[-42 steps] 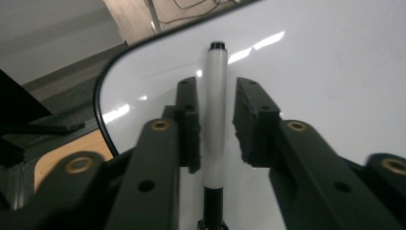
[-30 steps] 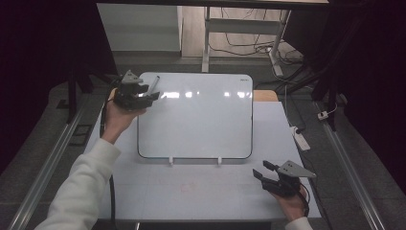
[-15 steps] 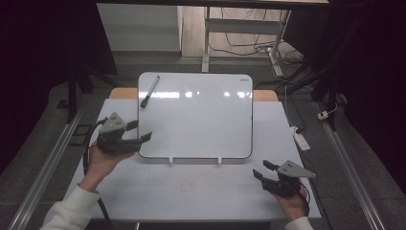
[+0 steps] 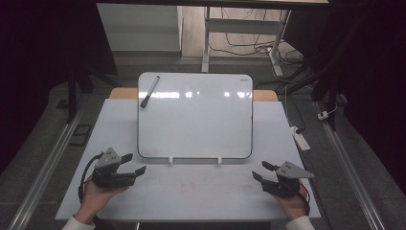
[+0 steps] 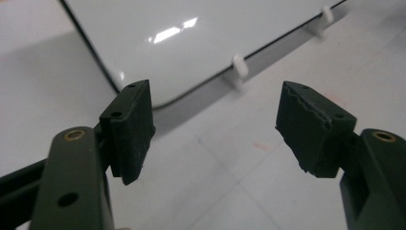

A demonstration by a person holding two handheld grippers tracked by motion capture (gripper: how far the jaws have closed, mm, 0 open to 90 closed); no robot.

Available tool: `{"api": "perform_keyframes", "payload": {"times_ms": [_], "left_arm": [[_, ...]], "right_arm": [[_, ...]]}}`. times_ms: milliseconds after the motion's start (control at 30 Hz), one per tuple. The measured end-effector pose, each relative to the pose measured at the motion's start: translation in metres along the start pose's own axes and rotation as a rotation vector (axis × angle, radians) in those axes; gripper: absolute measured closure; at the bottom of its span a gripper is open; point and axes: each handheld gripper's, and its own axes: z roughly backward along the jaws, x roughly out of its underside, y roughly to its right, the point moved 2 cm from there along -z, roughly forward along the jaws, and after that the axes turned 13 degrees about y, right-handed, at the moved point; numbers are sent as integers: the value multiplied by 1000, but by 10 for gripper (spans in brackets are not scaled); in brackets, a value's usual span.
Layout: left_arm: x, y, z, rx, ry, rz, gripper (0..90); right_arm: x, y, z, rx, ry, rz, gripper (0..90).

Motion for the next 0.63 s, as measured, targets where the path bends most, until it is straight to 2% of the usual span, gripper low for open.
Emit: {"api": "perform_keyframes", "payload": {"times_ms": [167,367,633], "left_arm": [[13,0,6,-3,-10,18,280],[18,1,3,7,-26,20,265],[19,0,3,11,-30,30,255]], "right_arm": [[0,2,1,12,1,13,426],[-4,3,2,26,25,29,414],[-5,2,1,21,26,41,414]]}}
